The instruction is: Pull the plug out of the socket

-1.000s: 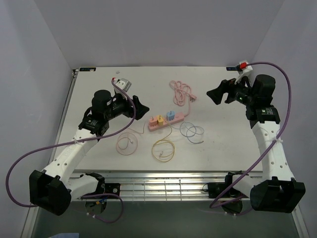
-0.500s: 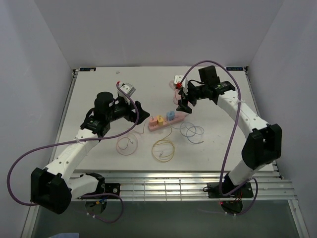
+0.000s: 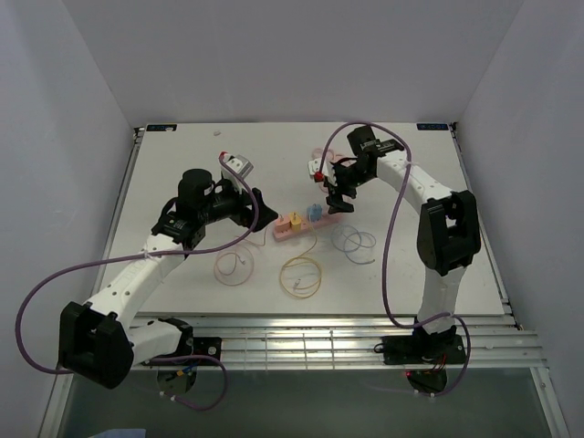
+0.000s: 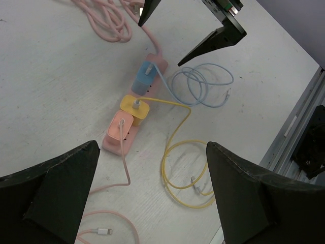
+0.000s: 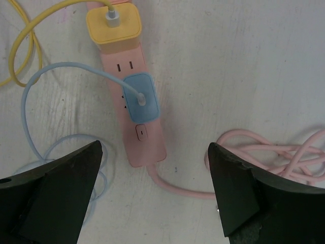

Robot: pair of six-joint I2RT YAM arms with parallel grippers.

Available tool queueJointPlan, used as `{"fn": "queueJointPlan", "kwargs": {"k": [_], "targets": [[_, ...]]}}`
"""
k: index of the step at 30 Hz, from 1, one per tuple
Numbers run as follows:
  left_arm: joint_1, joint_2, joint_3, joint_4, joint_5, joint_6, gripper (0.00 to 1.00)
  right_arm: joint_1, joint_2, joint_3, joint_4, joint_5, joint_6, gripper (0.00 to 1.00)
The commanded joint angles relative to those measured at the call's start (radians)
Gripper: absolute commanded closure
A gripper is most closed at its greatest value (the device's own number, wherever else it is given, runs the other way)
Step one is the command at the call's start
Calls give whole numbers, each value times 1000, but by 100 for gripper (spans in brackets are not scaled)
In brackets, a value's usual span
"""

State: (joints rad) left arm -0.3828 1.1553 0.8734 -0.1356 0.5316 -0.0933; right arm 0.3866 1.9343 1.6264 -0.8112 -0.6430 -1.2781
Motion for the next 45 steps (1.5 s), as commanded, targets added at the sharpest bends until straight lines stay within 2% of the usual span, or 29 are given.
{"fn": "queueJointPlan", "kwargs": {"k": [1, 10, 15, 23, 31, 37, 38, 40, 41, 45], "targets": [[-5, 15, 12, -9, 57, 1, 2, 1, 57, 70, -39, -30, -64, 10], [-13, 50, -19, 44, 88, -8, 2, 35, 114, 29, -8, 48, -18, 10], [-18, 127, -2, 47, 91, 17, 2, 37, 147, 23, 27, 62, 6, 10], [-19, 199, 24, 74, 100, 125, 2, 40, 167, -8, 46, 78, -1, 10], [-21, 297, 70, 79, 120, 187, 2, 40, 192, -22, 69, 103, -4, 2], [-25, 336, 90, 67, 179, 296, 2, 41, 209, -16, 67, 98, -26, 16], [-25, 340, 95, 67, 183, 303, 2, 40, 212, -16, 67, 95, -29, 24], [-25, 359, 99, 64, 189, 326, 2, 41, 212, -14, 60, 95, -41, 30], [-25, 368, 107, 53, 195, 337, 2, 41, 213, -16, 60, 97, -50, 37], [-25, 422, 142, 13, 191, 378, 2, 41, 216, -13, 60, 105, -50, 48]]}}
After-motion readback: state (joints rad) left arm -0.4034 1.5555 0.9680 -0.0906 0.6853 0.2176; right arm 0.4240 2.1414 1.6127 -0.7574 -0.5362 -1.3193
